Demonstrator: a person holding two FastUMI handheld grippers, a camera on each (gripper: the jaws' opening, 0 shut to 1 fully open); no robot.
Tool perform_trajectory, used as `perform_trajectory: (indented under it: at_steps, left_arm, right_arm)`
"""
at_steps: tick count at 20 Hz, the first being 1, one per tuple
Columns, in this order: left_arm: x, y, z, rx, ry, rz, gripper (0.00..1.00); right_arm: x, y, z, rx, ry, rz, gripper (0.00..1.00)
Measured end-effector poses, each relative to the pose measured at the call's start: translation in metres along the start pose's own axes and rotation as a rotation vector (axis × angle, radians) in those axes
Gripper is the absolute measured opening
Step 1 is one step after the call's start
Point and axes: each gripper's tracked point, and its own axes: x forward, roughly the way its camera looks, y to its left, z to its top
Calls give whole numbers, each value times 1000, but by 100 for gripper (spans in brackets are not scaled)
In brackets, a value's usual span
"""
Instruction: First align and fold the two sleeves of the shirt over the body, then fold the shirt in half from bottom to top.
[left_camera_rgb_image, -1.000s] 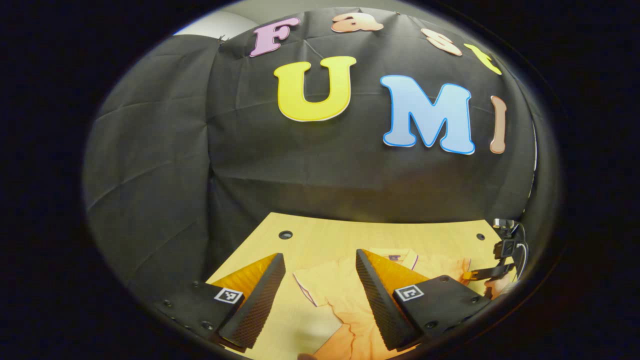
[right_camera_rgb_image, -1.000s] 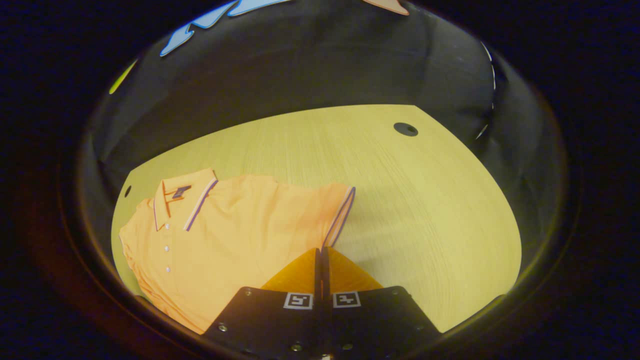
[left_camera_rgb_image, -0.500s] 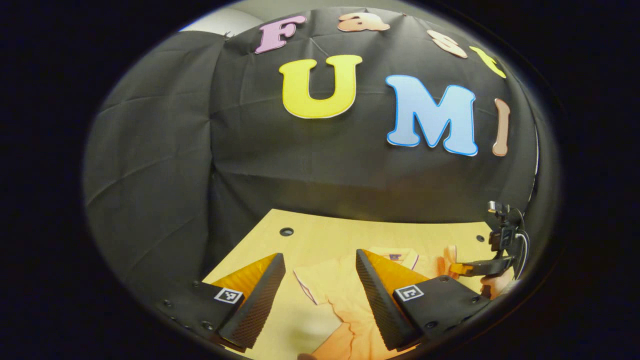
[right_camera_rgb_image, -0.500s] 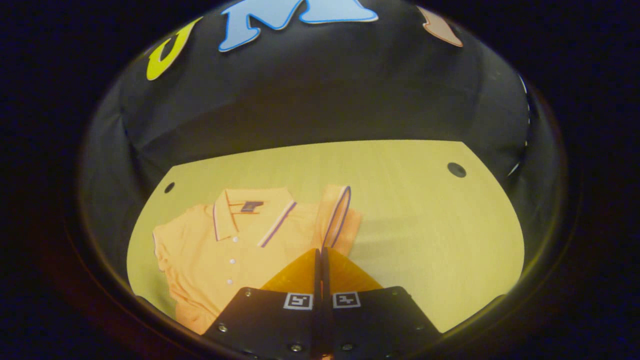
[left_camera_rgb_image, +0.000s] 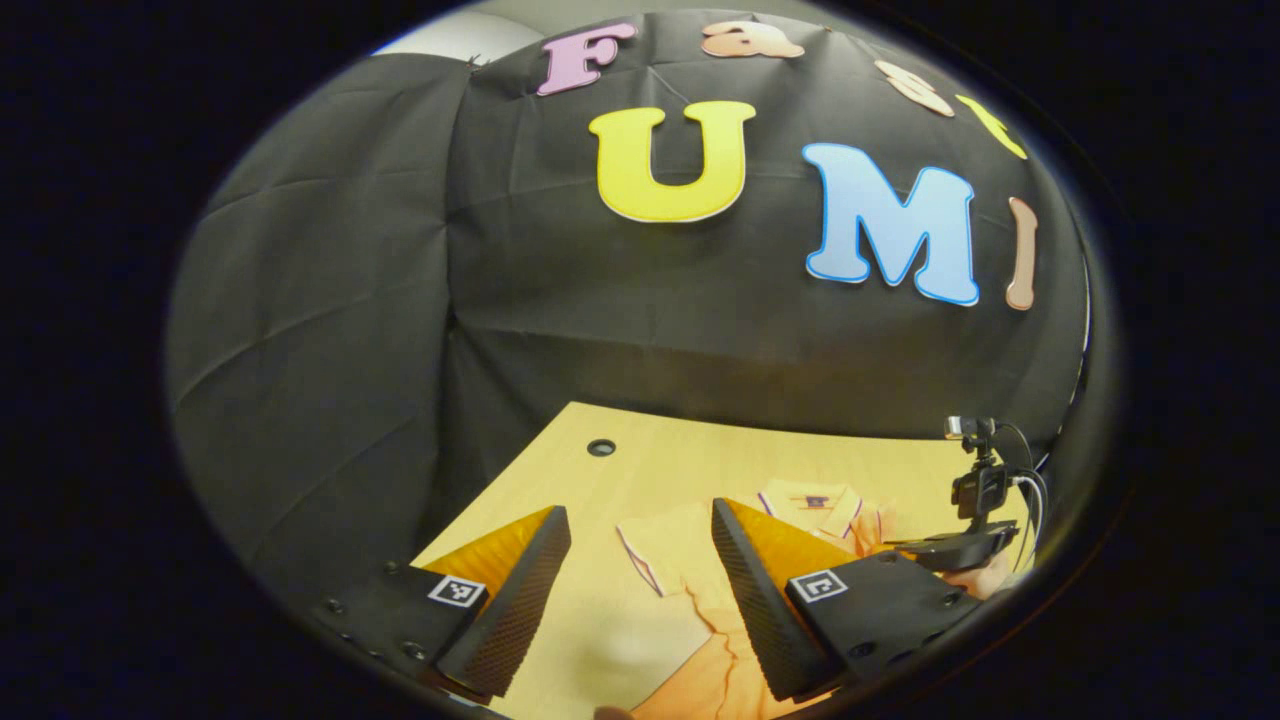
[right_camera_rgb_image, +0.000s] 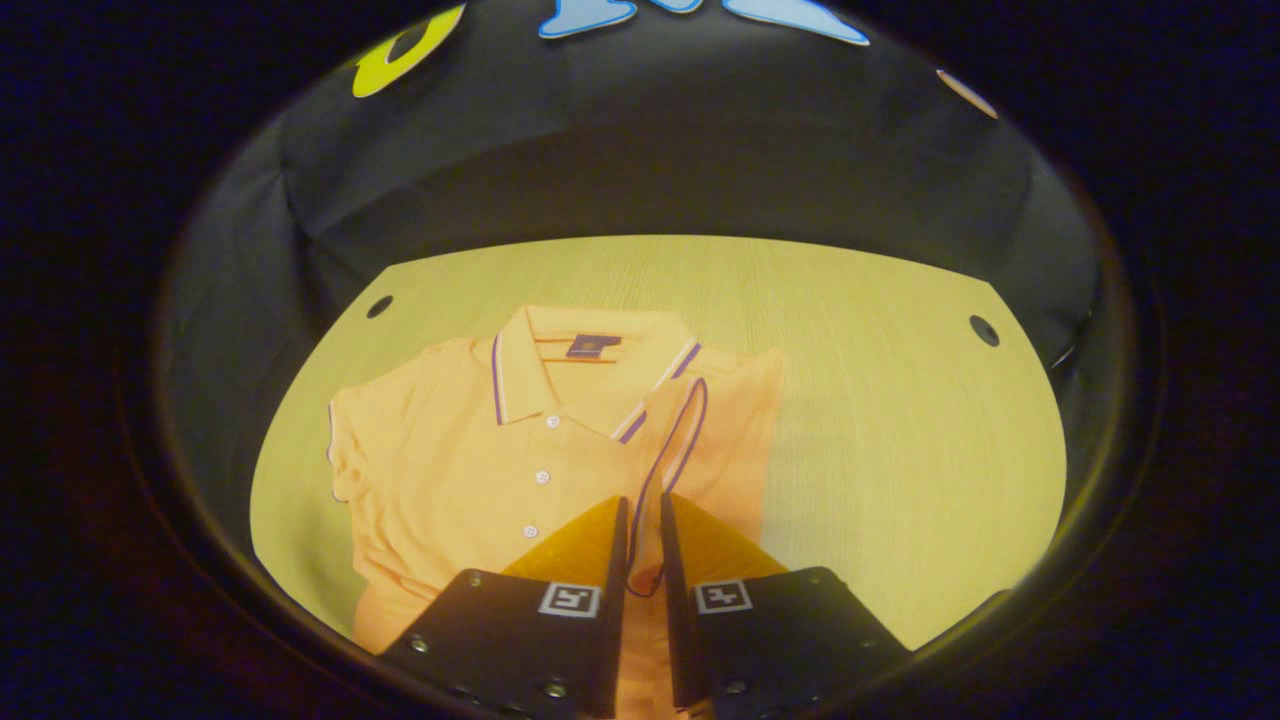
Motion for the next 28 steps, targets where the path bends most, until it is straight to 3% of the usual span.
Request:
perform_trajectory:
  at_steps: [1, 3, 4, 11, 17, 28]
  left_arm:
    - [0, 6, -6, -2, 8, 2, 96]
    - [6, 11, -16, -5, 22, 0, 96]
    - [12, 10, -20, -10, 32, -6, 95]
    - [97, 4, -68, -57, 120, -55, 93]
    - [170, 4, -132, -58, 236, -40, 93]
    - [222, 3, -223, -84, 406, 6, 93]
  right_arm:
    - [-2, 3, 1, 2, -6, 3, 26]
    - [-6, 3, 6, 7, -21, 3, 47]
    - [-13, 3, 9, 8, -33, 1, 50]
    - [-76, 9, 27, -5, -135, 12, 50]
    - [-129, 18, 26, 27, -183, 20, 51]
    - [-167, -14, 3, 93, -176, -71, 50]
